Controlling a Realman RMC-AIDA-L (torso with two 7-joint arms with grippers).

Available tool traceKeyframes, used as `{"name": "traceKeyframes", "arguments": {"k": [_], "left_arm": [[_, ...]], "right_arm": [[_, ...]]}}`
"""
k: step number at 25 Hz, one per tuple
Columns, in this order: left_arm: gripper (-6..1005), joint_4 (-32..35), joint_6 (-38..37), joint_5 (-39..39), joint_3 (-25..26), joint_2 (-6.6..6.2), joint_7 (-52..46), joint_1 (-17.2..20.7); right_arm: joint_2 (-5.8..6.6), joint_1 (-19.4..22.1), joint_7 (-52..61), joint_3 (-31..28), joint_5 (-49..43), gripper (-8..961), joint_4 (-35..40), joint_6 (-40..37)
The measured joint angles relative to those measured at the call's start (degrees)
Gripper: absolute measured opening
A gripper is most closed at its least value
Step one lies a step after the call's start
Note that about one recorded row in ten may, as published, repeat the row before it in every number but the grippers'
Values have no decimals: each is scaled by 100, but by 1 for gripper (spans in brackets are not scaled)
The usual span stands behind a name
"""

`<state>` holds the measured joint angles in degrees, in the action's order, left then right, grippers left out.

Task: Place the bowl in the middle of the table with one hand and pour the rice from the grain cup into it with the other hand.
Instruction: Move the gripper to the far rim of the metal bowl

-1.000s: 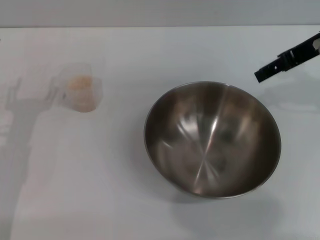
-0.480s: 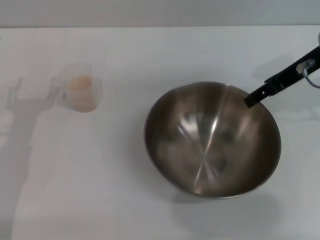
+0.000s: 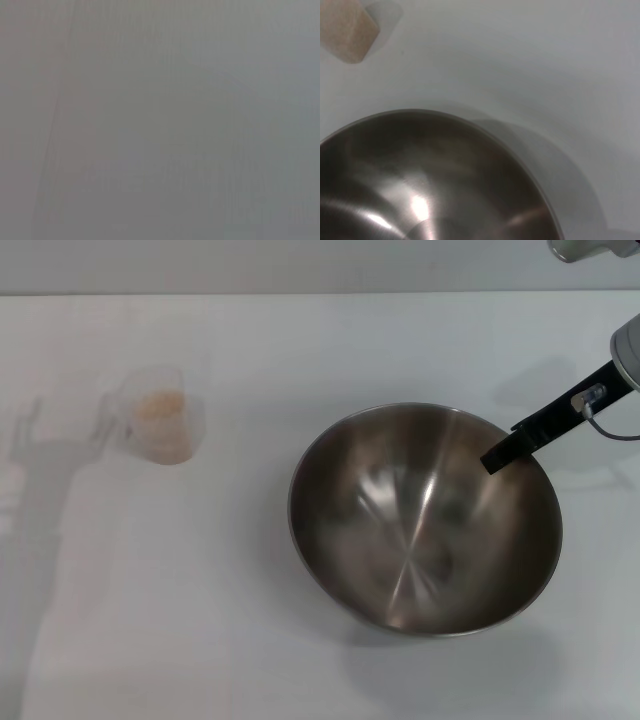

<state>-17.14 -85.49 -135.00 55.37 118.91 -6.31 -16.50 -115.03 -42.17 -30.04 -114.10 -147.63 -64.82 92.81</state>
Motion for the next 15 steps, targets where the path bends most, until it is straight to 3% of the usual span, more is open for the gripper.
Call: {"name": "traceKeyframes", "arguments": {"k": [6, 8, 15], "left_arm": [[822, 0, -46, 0, -16, 0, -9, 35], [822, 0, -75, 0, -26, 0, -13, 52], [821, -9, -164, -3, -41, 3, -27, 107]], "right_arm": [[-3, 5, 1, 31, -28, 513, 8, -42], [-2, 6, 6, 33, -31, 282, 13, -43], [-20, 14, 24, 32, -33, 76, 90, -64]]}}
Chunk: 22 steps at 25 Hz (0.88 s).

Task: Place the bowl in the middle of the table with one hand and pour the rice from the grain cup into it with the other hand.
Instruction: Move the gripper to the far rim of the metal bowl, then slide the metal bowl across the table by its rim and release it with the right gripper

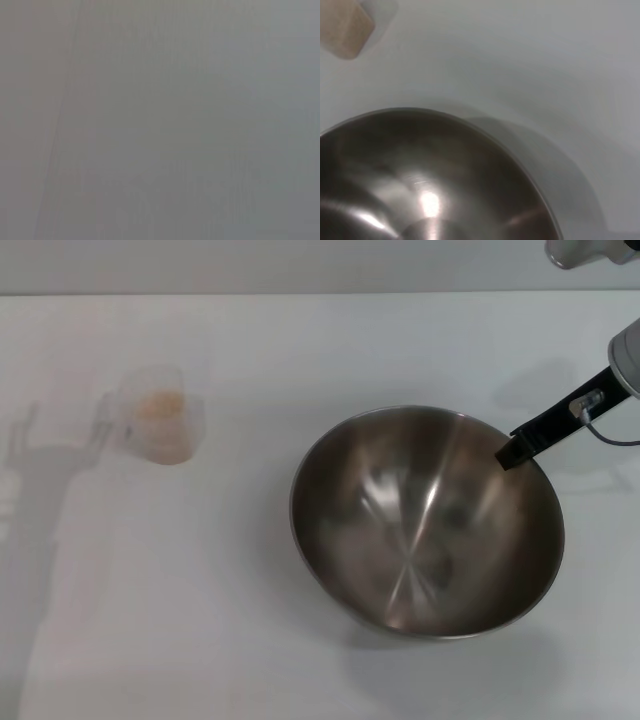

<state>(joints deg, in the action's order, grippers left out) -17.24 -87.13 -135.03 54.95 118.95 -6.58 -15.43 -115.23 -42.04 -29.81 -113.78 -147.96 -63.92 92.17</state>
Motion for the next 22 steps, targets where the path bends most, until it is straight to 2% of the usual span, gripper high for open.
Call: {"name": "traceKeyframes", "arguments": {"k": [9, 13, 22], "left_arm": [[821, 0, -97, -26, -11, 5, -9, 71], [821, 5, -138, -32, -17, 14, -10, 91], [820, -37, -157, -42, -20, 14, -11, 137]], "right_arm": [[-48, 84, -19, -127, 122, 13, -280, -103], [-53, 180, -25, -186, 340, 12, -727, -137], [-53, 127, -23, -338, 521, 36, -892, -354]]}}
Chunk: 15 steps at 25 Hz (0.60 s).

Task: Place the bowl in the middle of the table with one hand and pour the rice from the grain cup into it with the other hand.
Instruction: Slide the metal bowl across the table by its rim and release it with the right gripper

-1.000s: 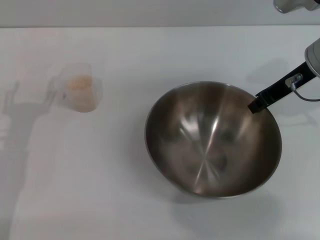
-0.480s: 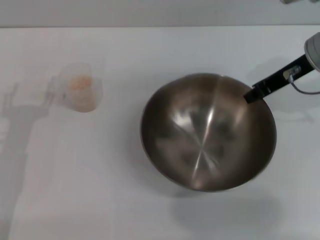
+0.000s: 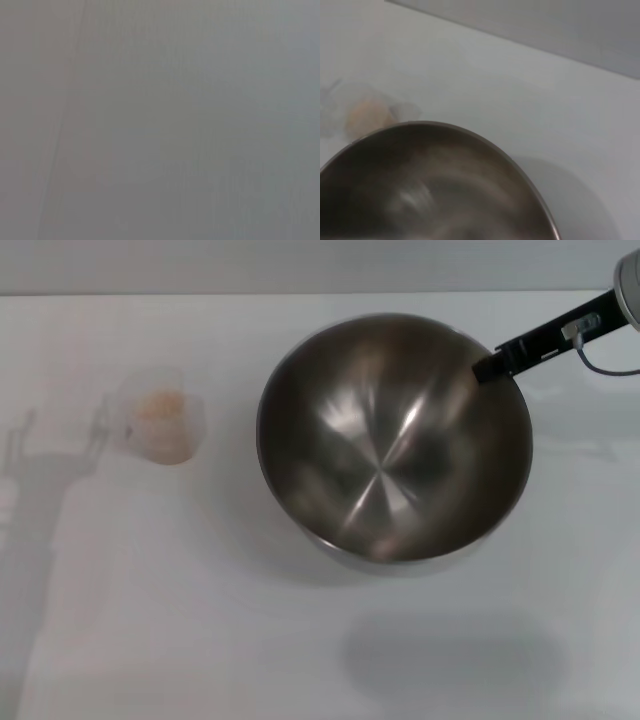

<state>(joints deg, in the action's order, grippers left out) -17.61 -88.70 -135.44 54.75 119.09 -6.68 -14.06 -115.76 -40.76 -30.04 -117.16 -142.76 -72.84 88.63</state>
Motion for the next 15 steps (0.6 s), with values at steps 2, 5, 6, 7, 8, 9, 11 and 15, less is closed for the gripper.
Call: {"name": "traceKeyframes", "arguments": {"k": [2, 5, 6, 7, 8, 9, 11, 15], "left_arm": [[820, -3, -3, 0, 0, 0, 0, 3], [820, -4, -3, 0, -7, 0, 0, 2], [819, -6, -3, 0, -16, 0, 0, 1], [819, -6, -3, 0, -23, 0, 0, -2], [819, -6, -3, 0, -32, 0, 0, -8], [819, -5, -3, 0, -39, 0, 0, -14], [819, -4, -3, 0, -46, 0, 0, -21], [819, 4, -3, 0, -55, 0, 0, -40]], "right_arm": [[5, -36, 3, 7, -6, 44, 80, -155], [27, -160, -11, 17, -20, 55, 393, -436], [27, -160, -11, 17, -20, 58, 393, -436], [32, -198, -24, 24, -19, 62, 502, -512], [33, -233, -41, 32, -18, 65, 601, -582], [34, -269, -61, 34, -19, 69, 706, -664], [35, -331, -97, 36, -17, 76, 889, -808], [36, -415, -116, 45, -16, 91, 1130, -921]]}}
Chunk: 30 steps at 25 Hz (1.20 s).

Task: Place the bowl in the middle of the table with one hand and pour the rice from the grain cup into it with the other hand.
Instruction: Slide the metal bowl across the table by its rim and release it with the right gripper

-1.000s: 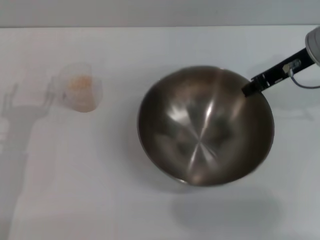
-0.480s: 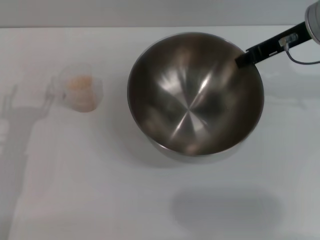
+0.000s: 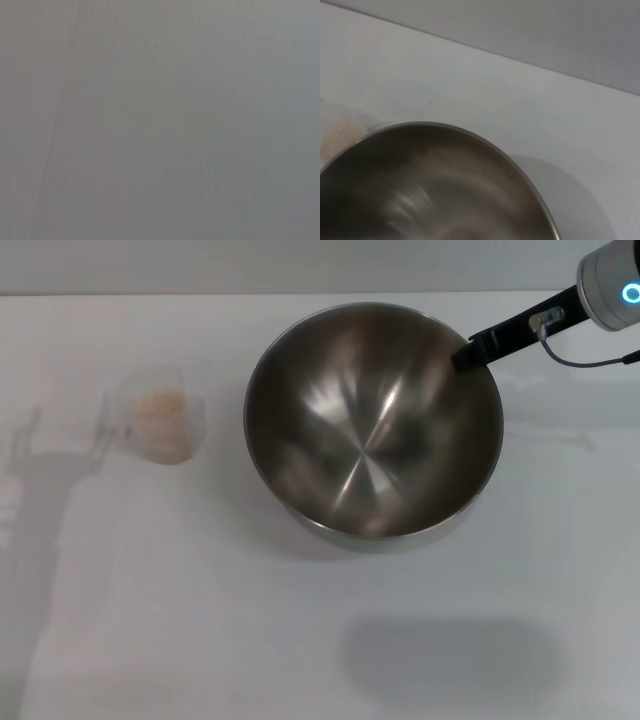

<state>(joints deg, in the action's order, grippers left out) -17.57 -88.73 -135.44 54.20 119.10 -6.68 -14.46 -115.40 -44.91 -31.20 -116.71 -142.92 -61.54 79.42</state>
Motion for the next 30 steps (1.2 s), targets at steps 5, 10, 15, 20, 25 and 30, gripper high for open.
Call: {"name": "traceKeyframes", "arguments": {"k": [5, 10, 15, 20, 25, 30], "left_arm": [[818, -7, 1, 0, -15, 0, 0, 2], [818, -10, 7, 1, -32, 0, 0, 8], [818, -18, 0, 0, -78, 0, 0, 22], [817, -19, -51, 0, -85, 0, 0, 38], [817, -19, -63, 0, -85, -1, 0, 40], [817, -19, -99, 1, -85, 0, 0, 47]], "right_arm": [[-7, 10, 1, 179, -6, 109, 44, -5], [-22, 26, 54, 399, -9, 127, 106, -7], [-25, 23, 115, 411, -59, 145, 186, -54], [-21, 1, 141, 414, -126, 164, 186, -59], [-18, -13, 145, 414, -160, 182, 150, -59], [-17, 1, 115, 414, -176, 235, -14, -45]]}}
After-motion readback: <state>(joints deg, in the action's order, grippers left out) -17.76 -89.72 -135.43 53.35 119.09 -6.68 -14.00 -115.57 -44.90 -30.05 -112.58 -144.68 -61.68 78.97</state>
